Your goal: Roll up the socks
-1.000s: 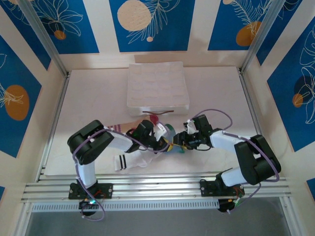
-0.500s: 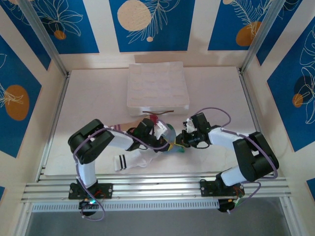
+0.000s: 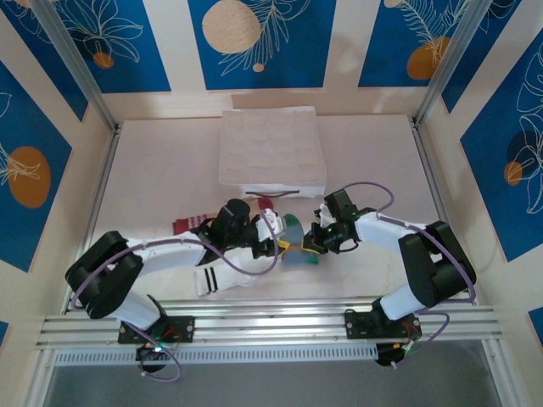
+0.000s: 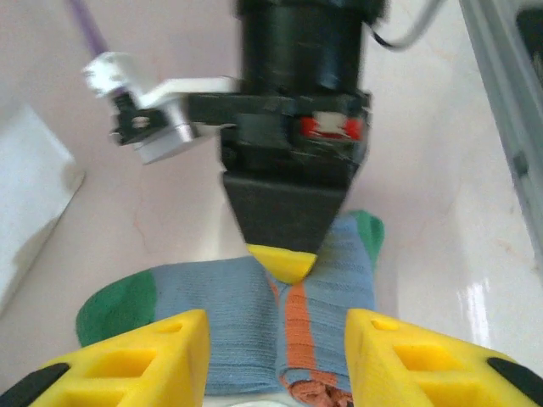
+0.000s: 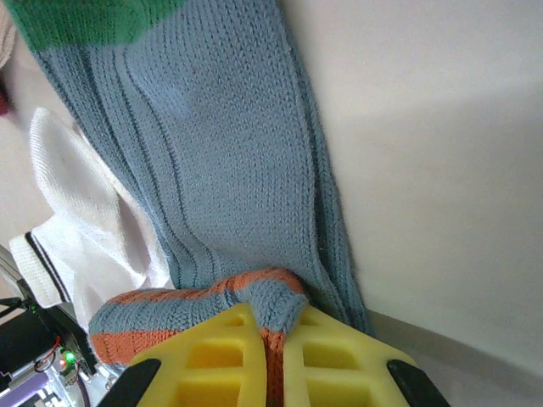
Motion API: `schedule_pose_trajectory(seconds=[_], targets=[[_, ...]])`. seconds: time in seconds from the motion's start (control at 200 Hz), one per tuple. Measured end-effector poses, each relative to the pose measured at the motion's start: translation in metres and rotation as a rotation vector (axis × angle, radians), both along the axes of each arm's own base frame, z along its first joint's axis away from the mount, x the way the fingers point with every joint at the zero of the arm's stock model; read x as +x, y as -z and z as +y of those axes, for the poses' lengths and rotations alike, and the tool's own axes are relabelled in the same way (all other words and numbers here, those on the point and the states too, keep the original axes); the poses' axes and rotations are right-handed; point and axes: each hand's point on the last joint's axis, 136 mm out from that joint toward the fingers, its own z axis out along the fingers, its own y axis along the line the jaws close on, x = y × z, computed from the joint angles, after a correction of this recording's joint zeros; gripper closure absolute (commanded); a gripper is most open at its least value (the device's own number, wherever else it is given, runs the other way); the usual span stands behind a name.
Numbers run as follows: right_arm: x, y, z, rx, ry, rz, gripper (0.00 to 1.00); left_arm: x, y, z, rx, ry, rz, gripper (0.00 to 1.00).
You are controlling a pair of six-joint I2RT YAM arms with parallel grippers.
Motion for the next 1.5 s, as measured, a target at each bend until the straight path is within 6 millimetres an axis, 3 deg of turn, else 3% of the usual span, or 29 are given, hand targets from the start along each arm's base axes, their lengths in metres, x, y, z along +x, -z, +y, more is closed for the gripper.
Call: schedule_pose_trajectory(seconds=[0.135,0.41,0.59,0.64,0.74,0.87,0.94,1.086,1.306,1.501], targets=[[0.0,0.0,0.0,-0.006,0.001,0.013,0.93,-0.018,0.014,-0.01,0.093,0.07,-0.149,0.53],[-0.001,0.0,-0.003,-0.013,0.007,0.029,0.93,-0.011,0.059,-0.012,0.249,0.087,-0.247,0.52],[-0.001,0.001,-0.005,-0.015,0.014,0.036,0.93,-0.007,0.064,-0.028,0.273,0.097,-0.279,0.53],[-0.002,0.001,-0.006,-0.017,0.016,0.038,0.93,-0.006,0.066,-0.031,0.277,0.095,-0.281,0.62],[-0.001,0.002,-0.007,-0.022,0.022,0.041,0.87,-0.003,0.068,-0.037,0.291,0.087,-0.278,1.0],[0.001,0.001,-0.014,-0.036,0.043,0.023,0.56,-0.001,0.066,-0.044,0.305,0.079,-0.258,1.0],[-0.003,-0.002,-0.017,-0.032,0.052,0.004,0.46,-0.002,0.066,-0.044,0.297,0.073,-0.221,1.0],[-0.01,-0.014,-0.029,0.0,0.088,-0.052,0.41,-0.002,0.064,-0.043,0.22,0.064,-0.044,1.0],[0.001,-0.029,-0.029,0.088,0.104,-0.149,0.41,0.006,0.06,-0.039,0.079,0.021,0.286,1.0],[0.006,-0.018,-0.019,0.146,0.082,-0.138,0.46,0.018,0.059,-0.033,-0.024,-0.041,0.542,1.0]])
